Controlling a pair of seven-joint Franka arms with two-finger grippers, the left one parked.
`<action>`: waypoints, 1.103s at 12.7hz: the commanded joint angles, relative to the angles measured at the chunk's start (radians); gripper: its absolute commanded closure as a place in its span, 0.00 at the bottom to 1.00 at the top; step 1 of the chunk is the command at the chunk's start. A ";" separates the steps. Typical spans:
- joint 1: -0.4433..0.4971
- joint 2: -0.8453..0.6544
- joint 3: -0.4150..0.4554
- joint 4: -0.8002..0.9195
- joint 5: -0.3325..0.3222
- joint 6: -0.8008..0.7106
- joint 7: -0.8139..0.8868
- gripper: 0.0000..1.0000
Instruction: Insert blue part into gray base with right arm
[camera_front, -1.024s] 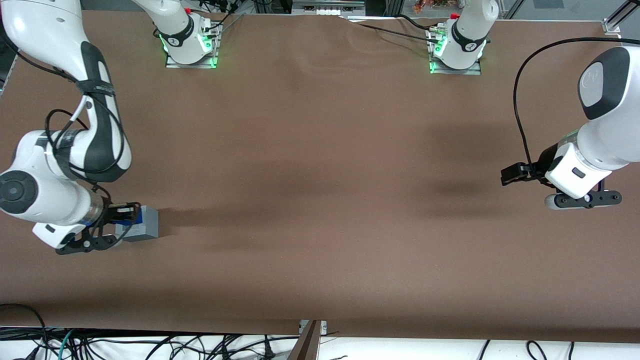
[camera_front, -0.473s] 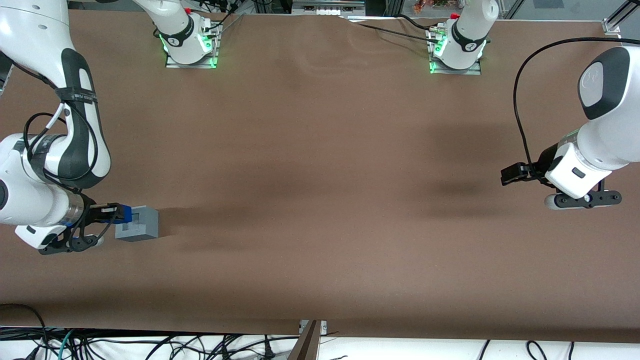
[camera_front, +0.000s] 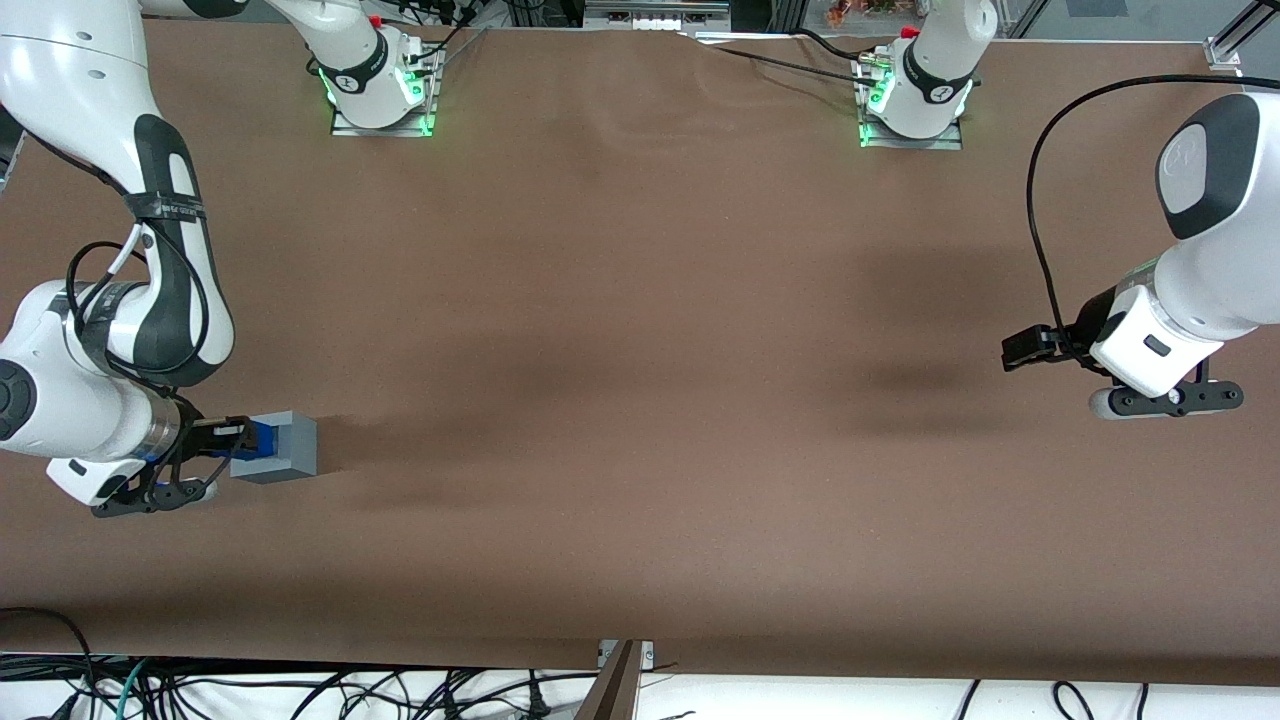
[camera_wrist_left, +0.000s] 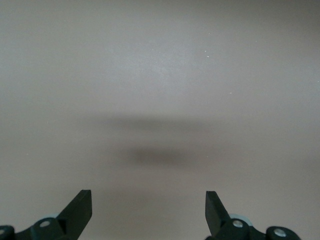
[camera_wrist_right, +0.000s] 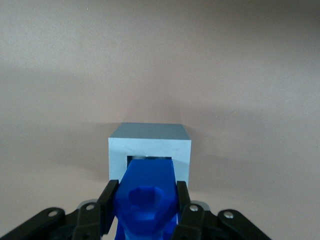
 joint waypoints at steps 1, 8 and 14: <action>-0.007 0.009 0.007 0.013 0.017 0.019 -0.007 0.68; -0.006 0.016 0.010 0.011 0.032 0.039 0.001 0.68; -0.006 0.018 0.010 0.007 0.061 0.038 0.000 0.68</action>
